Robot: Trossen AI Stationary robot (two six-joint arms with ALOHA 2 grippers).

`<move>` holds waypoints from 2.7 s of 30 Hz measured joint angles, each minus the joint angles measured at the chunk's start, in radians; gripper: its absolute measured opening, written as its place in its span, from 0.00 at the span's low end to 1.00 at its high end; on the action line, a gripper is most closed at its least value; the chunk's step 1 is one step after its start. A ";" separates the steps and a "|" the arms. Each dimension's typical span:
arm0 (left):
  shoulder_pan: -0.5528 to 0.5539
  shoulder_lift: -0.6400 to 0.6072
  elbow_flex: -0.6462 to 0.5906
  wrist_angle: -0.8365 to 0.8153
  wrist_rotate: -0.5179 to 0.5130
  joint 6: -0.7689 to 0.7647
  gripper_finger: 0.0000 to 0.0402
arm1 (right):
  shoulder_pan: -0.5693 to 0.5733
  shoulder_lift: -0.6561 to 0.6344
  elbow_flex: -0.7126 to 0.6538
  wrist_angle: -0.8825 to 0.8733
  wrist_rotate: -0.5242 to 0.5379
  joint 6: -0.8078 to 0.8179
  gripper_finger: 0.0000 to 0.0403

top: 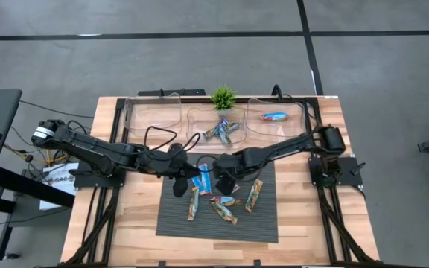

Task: Pick and place Granola Bars by type
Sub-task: Put the red granola bar into the right transparent bin

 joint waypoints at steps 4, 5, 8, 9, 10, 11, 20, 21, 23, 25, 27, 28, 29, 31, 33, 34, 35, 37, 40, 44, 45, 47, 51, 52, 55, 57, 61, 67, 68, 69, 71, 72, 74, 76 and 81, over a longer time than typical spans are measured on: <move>0.000 0.000 0.000 -0.006 0.002 0.000 0.13 | -0.008 0.003 0.000 0.029 -0.019 0.000 0.52; 0.000 0.000 0.000 -0.007 0.002 0.001 0.13 | -0.012 0.003 -0.001 0.033 -0.019 0.000 0.52; 0.000 0.000 0.000 -0.009 0.002 0.006 0.13 | -0.026 0.003 -0.002 0.045 -0.023 -0.003 0.52; 0.000 0.000 0.000 -0.010 0.002 0.007 0.13 | -0.031 0.003 -0.002 0.047 -0.034 -0.009 0.51; 0.000 0.000 0.000 -0.011 0.002 0.007 0.13 | -0.035 0.003 -0.002 0.047 -0.043 -0.017 0.51; 0.000 0.000 0.000 -0.011 0.002 0.009 0.13 | -0.038 0.003 -0.002 0.047 -0.045 -0.024 0.51; -0.002 -0.026 0.007 0.002 0.132 0.075 0.13 | -0.024 0.087 -0.003 0.080 -0.097 -0.036 0.49; -0.001 -0.032 0.009 0.008 0.129 0.075 0.13 | -0.021 0.096 -0.002 0.085 -0.087 -0.037 0.48; 0.000 -0.046 0.009 0.002 0.112 0.075 0.13 | -0.015 0.099 -0.001 0.088 -0.087 -0.036 0.48; 0.002 -0.058 0.010 -0.001 0.097 0.075 0.13 | -0.015 0.100 -0.001 0.084 -0.079 -0.036 0.46; 0.002 -0.065 0.010 0.000 0.088 0.075 0.13 | -0.016 0.100 -0.001 0.081 -0.072 -0.036 0.42; 0.002 -0.072 0.010 -0.010 0.083 0.075 0.13 | -0.017 0.099 -0.001 0.081 -0.070 -0.036 0.40; 0.002 -0.077 0.010 -0.028 0.078 0.075 0.13 | -0.017 0.096 -0.002 0.079 -0.068 -0.036 0.37; 0.002 -0.077 0.010 -0.024 0.069 0.074 0.13 | -0.018 0.094 -0.002 0.083 -0.068 -0.036 0.29; 0.002 -0.078 0.010 -0.040 0.066 0.072 0.13 | -0.020 0.094 0.001 0.084 -0.070 -0.037 0.22; 0.002 -0.078 0.010 -0.044 0.063 0.072 0.13 | -0.020 0.094 0.004 0.085 -0.073 -0.037 0.19; 0.002 -0.079 0.010 -0.046 0.060 0.071 0.13 | -0.020 0.094 0.009 0.085 -0.075 -0.038 0.16; 0.002 -0.079 0.010 -0.053 0.056 0.071 0.13 | -0.020 0.094 0.021 0.086 -0.083 -0.057 0.12; 0.002 -0.079 0.009 -0.057 0.047 0.071 0.13 | -0.022 0.076 0.044 0.084 -0.094 -0.086 0.08; 0.002 -0.079 0.009 -0.055 0.012 0.082 0.13 | -0.040 0.010 0.066 0.085 -0.026 -0.087 0.08; 0.002 -0.079 0.009 -0.055 -0.007 0.083 0.13 | -0.050 -0.010 0.068 0.086 0.007 -0.082 0.08; 0.002 -0.079 0.009 -0.053 -0.052 0.088 0.13 | -0.074 -0.059 0.069 0.065 0.075 -0.069 0.09; 0.002 -0.079 0.008 -0.034 -0.131 0.121 0.13 | -0.142 -0.159 0.070 -0.028 0.215 -0.063 0.09; 0.002 -0.079 0.008 -0.030 -0.145 0.125 0.13 | -0.164 -0.181 0.070 -0.064 0.249 -0.063 0.09; 0.006 -0.078 0.008 -0.030 -0.167 0.127 0.13 | -0.240 -0.243 0.070 -0.175 0.339 -0.064 0.09; 0.009 -0.078 0.008 -0.029 -0.168 0.126 0.13 | -0.296 -0.274 0.070 -0.242 0.378 -0.082 0.09; 0.013 -0.078 0.008 -0.020 -0.175 0.126 0.13 | -0.413 -0.322 0.060 -0.355 0.398 -0.166 0.09; 0.023 -0.078 0.008 0.006 -0.176 0.103 0.13 | -0.574 -0.343 0.046 -0.507 0.374 -0.287 0.09; 0.023 -0.078 0.008 0.008 -0.176 0.104 0.13 | -0.595 -0.343 0.046 -0.525 0.374 -0.306 0.09; 0.023 -0.078 0.008 0.011 -0.176 0.110 0.13 | -0.613 -0.343 0.046 -0.537 0.373 -0.323 0.09; 0.023 -0.078 0.008 0.013 -0.176 0.112 0.13 | -0.640 -0.343 0.046 -0.540 0.367 -0.354 0.10; 0.024 -0.078 0.008 0.013 -0.176 0.114 0.13 | -0.649 -0.343 0.046 -0.540 0.357 -0.371 0.11; 0.024 -0.078 0.008 0.013 -0.176 0.114 0.13 | -0.662 -0.343 0.046 -0.539 0.327 -0.396 0.13; 0.024 -0.078 0.008 0.013 -0.176 0.115 0.13 | -0.673 -0.343 0.046 -0.536 0.310 -0.412 0.16; 0.024 -0.078 0.008 0.013 -0.169 0.114 0.13 | -0.675 -0.343 0.046 -0.522 0.295 -0.431 0.28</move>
